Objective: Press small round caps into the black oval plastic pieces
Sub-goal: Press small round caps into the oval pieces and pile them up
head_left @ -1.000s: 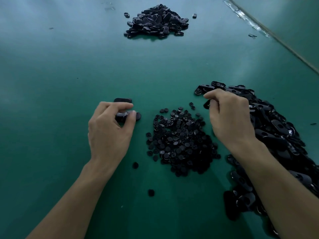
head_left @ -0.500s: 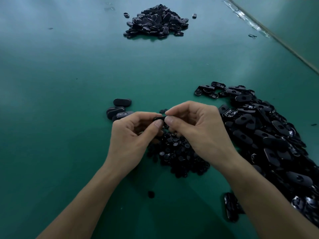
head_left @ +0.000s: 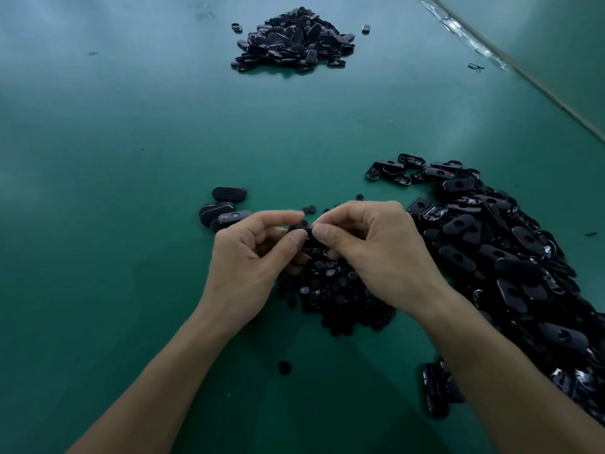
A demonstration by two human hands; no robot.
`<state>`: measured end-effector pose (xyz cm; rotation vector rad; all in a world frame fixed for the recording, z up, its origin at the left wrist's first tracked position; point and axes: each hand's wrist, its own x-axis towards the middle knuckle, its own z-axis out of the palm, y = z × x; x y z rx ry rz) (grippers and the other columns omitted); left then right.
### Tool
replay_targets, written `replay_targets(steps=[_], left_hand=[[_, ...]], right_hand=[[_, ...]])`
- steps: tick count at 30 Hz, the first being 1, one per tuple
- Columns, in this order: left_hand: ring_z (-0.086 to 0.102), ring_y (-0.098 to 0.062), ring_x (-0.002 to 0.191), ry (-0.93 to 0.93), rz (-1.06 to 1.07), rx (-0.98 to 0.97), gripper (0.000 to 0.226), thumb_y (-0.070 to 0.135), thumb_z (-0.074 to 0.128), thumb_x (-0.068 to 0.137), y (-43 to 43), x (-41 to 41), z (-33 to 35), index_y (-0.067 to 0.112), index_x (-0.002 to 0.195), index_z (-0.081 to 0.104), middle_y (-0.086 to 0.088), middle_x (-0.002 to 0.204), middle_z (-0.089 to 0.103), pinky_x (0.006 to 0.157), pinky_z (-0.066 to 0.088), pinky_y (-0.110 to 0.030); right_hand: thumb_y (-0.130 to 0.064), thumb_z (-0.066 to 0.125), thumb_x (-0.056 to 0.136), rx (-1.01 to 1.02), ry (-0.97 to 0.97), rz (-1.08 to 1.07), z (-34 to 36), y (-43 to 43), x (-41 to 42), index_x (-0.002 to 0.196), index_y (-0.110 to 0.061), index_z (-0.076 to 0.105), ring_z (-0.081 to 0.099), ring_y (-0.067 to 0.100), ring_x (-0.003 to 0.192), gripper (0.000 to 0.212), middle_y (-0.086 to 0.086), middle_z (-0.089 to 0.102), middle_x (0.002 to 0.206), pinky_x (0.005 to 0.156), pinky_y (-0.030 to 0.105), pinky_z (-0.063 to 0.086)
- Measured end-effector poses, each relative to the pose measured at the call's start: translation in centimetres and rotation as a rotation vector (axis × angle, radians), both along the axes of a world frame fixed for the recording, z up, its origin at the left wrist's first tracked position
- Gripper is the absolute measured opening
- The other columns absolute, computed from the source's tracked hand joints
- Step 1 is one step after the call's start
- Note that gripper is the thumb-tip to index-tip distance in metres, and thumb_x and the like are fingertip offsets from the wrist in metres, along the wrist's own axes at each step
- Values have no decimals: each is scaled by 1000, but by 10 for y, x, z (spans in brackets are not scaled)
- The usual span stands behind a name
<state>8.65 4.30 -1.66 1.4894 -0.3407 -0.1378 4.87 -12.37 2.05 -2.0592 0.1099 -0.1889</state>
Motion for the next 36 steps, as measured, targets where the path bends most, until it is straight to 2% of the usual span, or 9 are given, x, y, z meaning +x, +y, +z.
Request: replay_targets(steps=[4,5,8,12,19,22,29,33,36], left_hand=[[73,-13,66,22,30,-10,10,9,70,88,0,3,-4,17,92,73,-2,77,76,61,56,-20],[74,-15,68,28,51,-21,11,7,70,89,1,4,-5,17,91,74,-2,78,76,62,57,-21],[74,-17,72,70,113,-80,12,9,72,87,4,6,-5,20,85,76,-4,80,76,63,58,-22],[73,-20,72,122,126,-147,7,20,75,80,6,7,-4,20,85,79,-6,80,75,64,57,-22],[73,-18,73,145,127,-153,19,17,75,80,6,8,-4,12,98,74,-7,79,76,67,57,-22],[74,-19,73,142,129,-147,12,8,73,84,5,9,-6,11,95,75,-8,79,76,66,57,-22],[74,-20,73,124,128,-137,12,2,71,86,5,7,-5,12,92,75,-7,78,76,66,58,-22],[75,-21,73,123,132,-125,13,0,71,87,4,7,-5,11,93,74,-7,79,76,67,58,-23],[75,-19,72,125,136,-127,13,-1,70,87,4,6,-5,10,92,73,-6,78,76,66,58,-22]], right_hand=[[-27,70,93,-203,-36,-75,0,0,-2,90,-24,77,63,-4,72,8,-18,68,71,68,8,45],[-30,68,94,-260,-15,-74,-1,0,-2,94,-25,76,62,-2,77,10,-16,68,77,71,10,46],[-39,63,95,-473,107,-18,-6,-2,-3,111,-25,71,61,12,97,23,-6,64,101,89,35,52],[-43,61,95,-650,176,67,-6,1,-9,117,-29,68,51,14,110,27,-7,56,107,88,31,47],[-28,61,98,-665,149,61,-4,2,-7,104,-25,73,55,12,102,14,-7,62,101,87,27,47],[-25,62,97,-616,165,55,-3,2,-6,102,-24,72,58,12,98,11,-7,63,100,88,32,51],[-31,62,97,-573,156,21,-4,2,-9,99,-27,72,54,11,95,10,-8,56,103,80,29,46],[-26,56,101,-522,90,-11,-4,2,-9,96,-22,66,58,16,88,12,-7,60,96,81,38,51],[-22,52,102,-452,55,-30,-2,2,-6,95,-20,60,61,20,79,11,-4,64,86,75,44,53]])
